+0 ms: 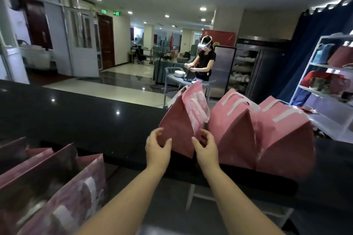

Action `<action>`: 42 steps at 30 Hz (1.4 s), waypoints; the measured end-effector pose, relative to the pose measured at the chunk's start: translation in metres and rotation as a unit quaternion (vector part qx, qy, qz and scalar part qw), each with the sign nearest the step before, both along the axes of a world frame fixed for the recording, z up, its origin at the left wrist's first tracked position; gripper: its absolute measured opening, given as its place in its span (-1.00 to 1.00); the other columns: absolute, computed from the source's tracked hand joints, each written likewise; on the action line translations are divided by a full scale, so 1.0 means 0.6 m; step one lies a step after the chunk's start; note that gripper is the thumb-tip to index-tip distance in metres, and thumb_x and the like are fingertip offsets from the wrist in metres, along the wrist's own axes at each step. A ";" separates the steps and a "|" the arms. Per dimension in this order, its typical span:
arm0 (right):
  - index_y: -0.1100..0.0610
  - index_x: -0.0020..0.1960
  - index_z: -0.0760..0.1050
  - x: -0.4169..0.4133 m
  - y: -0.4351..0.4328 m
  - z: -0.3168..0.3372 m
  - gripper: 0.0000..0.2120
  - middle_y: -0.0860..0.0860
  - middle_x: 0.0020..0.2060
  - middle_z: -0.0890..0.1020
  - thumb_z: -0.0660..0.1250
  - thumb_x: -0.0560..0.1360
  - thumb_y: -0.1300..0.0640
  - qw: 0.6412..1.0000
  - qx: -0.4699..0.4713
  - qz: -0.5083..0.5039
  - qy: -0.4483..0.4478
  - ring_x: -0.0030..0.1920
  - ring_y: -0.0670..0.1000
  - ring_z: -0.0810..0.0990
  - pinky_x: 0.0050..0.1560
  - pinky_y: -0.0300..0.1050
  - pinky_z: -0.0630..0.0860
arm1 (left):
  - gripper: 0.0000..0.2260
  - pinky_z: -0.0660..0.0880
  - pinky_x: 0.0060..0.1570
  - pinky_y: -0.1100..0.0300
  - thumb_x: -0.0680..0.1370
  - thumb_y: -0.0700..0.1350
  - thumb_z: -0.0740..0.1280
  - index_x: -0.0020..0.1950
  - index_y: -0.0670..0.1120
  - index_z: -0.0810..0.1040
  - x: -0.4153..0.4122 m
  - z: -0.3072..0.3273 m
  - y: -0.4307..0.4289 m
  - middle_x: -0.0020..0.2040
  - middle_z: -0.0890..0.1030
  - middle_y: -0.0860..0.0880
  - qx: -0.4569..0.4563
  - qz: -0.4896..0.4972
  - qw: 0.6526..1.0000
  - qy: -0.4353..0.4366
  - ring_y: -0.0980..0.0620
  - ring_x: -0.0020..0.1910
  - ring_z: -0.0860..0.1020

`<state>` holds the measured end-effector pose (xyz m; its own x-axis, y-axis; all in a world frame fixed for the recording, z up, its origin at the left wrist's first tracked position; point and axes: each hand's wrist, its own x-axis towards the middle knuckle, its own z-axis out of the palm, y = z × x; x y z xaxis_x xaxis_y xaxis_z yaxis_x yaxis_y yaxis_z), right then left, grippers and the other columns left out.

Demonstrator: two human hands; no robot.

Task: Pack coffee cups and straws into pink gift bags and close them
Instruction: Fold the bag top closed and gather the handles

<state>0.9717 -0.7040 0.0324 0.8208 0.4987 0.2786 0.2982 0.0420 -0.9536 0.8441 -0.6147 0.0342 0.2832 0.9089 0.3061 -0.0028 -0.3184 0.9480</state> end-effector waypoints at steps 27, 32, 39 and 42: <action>0.06 -0.11 0.40 -0.006 0.019 -0.005 -0.76 -0.07 -0.16 0.44 0.23 0.39 0.39 0.965 -0.170 -0.134 -0.151 -0.12 0.05 0.46 -0.18 -0.15 0.32 | -0.80 0.56 -0.29 0.10 0.43 -0.17 0.39 -0.26 0.14 0.51 0.014 -0.035 0.093 -0.30 0.60 0.14 0.011 -0.034 0.983 0.182 0.15 -0.29 0.57; 0.12 -0.13 0.45 -0.014 -0.008 -0.024 -0.85 -0.01 -0.16 0.53 0.24 0.46 0.35 0.963 -0.142 -0.166 -0.155 -0.20 0.06 0.54 -0.24 -0.13 0.38 | -0.87 0.54 -0.28 0.17 0.42 -0.13 0.40 -0.28 0.08 0.55 0.008 -0.031 0.084 -0.31 0.61 0.16 0.030 -0.028 0.977 0.211 0.19 -0.29 0.57; 0.16 0.18 0.51 -0.032 -0.042 -0.029 -0.73 0.04 0.10 0.55 0.27 0.51 0.32 0.963 -0.099 -0.207 -0.143 -0.02 0.08 0.58 -0.10 -0.15 0.42 | -0.91 0.58 -0.11 0.11 0.46 -0.11 0.39 -0.13 0.09 0.59 0.015 -0.024 0.054 -0.16 0.64 0.16 0.047 -0.054 0.972 0.222 0.14 -0.16 0.59; 0.15 0.15 0.51 -0.047 -0.045 -0.017 -0.73 0.03 0.00 0.53 0.33 0.46 0.32 0.961 -0.040 -0.206 -0.180 -0.05 0.08 0.54 -0.07 -0.04 0.50 | -0.88 0.59 -0.07 0.09 0.46 -0.06 0.44 -0.02 0.09 0.60 -0.005 -0.013 0.051 -0.13 0.62 0.15 0.067 -0.074 0.970 0.220 0.13 -0.12 0.59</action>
<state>0.9433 -0.7308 0.0219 0.8112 0.1829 0.5554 0.5844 -0.2197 -0.7812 0.8411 -0.5840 0.0263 0.5373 0.8089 0.2388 0.3388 -0.4663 0.8172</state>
